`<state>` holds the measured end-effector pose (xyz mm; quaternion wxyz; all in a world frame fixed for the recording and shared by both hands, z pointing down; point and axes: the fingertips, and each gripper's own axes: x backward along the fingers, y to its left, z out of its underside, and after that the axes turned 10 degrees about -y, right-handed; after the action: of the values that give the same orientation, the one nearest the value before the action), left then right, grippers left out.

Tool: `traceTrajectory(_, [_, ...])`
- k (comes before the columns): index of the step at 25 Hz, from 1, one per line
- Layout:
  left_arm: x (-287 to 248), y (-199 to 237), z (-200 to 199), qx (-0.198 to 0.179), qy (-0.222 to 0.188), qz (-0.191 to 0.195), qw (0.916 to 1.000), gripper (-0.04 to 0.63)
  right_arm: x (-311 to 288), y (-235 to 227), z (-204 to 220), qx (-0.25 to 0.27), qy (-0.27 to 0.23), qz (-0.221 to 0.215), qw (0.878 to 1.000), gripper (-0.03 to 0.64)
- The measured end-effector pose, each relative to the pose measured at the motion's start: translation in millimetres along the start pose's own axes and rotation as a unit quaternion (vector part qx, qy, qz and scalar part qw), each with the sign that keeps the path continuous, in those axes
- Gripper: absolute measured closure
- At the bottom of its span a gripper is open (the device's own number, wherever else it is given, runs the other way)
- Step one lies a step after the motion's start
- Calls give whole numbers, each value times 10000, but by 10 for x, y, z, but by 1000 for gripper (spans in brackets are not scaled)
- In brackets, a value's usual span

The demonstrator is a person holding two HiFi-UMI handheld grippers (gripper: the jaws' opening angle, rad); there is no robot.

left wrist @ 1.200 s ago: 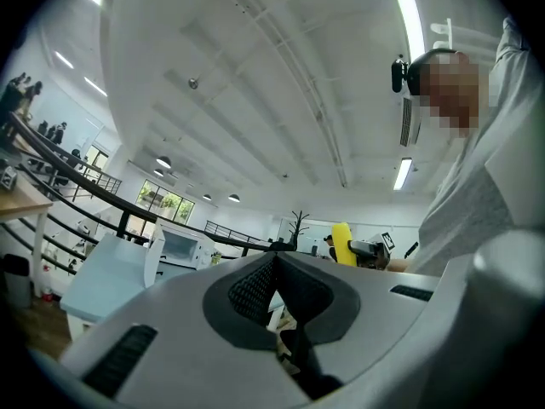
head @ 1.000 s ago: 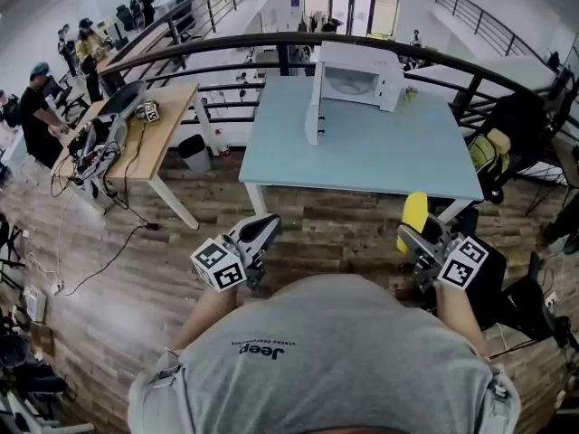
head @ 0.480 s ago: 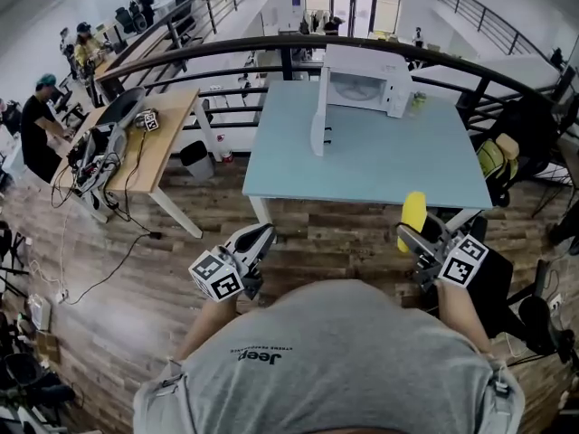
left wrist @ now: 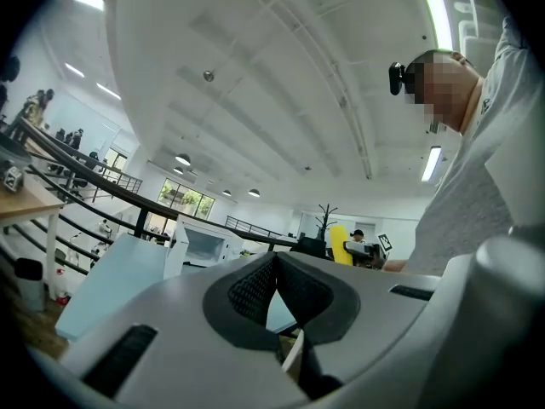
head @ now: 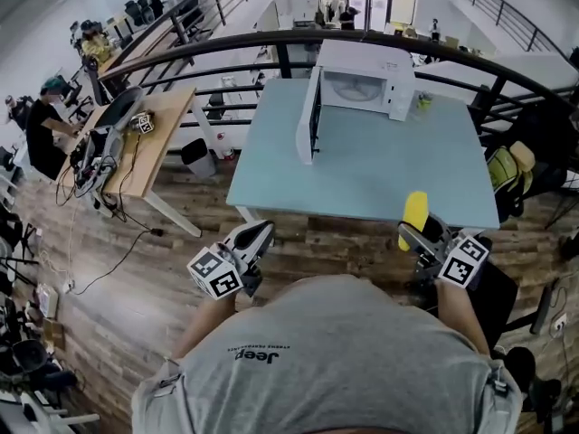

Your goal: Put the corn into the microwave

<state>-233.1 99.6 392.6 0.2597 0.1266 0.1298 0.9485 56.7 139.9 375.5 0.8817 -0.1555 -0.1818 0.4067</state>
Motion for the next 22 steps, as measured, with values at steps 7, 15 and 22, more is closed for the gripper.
traceTrajectory(7, [-1208, -22, 183, 206, -104, -376, 9990, 577, -35, -1078, -494, -10, 194, -392, 9990, 347])
traceTrajectory(15, [-2266, -163, 300, 68, 148, -272, 9995, 577, 225, -1832, -882, -155, 79, -434, 9989, 347])
traceTrajectory(22, [-2879, -214, 456, 46, 321, -125, 9994, 577, 532, -2296, -1049, -230, -79, -179, 9995, 347])
